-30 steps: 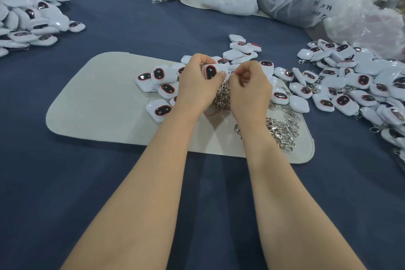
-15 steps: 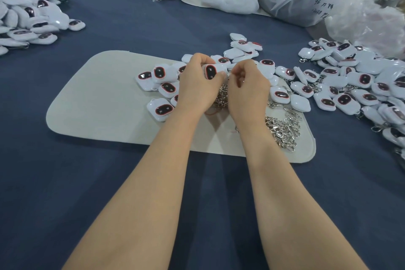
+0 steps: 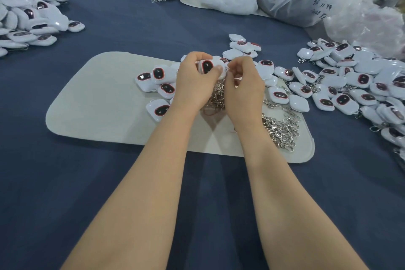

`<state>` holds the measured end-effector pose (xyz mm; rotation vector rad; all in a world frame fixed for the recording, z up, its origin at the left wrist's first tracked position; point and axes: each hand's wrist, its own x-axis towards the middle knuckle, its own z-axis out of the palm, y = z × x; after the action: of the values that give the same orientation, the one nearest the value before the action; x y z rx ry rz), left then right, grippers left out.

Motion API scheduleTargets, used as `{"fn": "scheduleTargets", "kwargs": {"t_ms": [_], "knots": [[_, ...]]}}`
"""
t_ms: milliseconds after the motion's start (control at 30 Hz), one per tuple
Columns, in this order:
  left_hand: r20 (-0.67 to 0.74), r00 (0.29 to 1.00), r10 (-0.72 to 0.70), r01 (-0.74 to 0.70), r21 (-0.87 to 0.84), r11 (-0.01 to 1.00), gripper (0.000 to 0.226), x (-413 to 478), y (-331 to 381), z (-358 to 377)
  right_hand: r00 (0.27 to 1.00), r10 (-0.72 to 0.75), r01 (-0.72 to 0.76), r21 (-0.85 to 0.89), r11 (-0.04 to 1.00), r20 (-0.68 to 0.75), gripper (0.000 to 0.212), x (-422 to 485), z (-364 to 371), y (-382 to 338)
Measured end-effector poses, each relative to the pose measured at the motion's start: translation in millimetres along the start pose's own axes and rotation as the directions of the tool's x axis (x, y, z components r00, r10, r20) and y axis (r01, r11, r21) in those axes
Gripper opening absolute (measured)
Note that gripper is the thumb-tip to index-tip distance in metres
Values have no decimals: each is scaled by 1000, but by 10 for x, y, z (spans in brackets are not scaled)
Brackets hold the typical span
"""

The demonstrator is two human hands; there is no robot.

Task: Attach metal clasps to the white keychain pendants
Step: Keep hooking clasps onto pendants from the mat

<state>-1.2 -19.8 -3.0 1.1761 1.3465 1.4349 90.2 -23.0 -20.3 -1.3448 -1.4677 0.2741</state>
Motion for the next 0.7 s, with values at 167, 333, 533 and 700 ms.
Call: {"fn": "scheduleTargets", "kwargs": {"t_ms": [167,333,533,700], "knots": [[39,979,-202,204,-293,934,24,-5,18,-4,995,84,-89,102,991,51,16,-6,0,-32],[17,979,-204,204,-173,964,28,-1,21,4,984,169,-175,188,966,49,13,4,5,-55],[31,964,-265,257,-375,890,46,7,41,10,979,203,-198,269,943,10,7,20,24,-62],[58,962,-268,264,-460,848,23,3,62,0,973,230,-218,306,927,-3,15,29,33,-84]]}}
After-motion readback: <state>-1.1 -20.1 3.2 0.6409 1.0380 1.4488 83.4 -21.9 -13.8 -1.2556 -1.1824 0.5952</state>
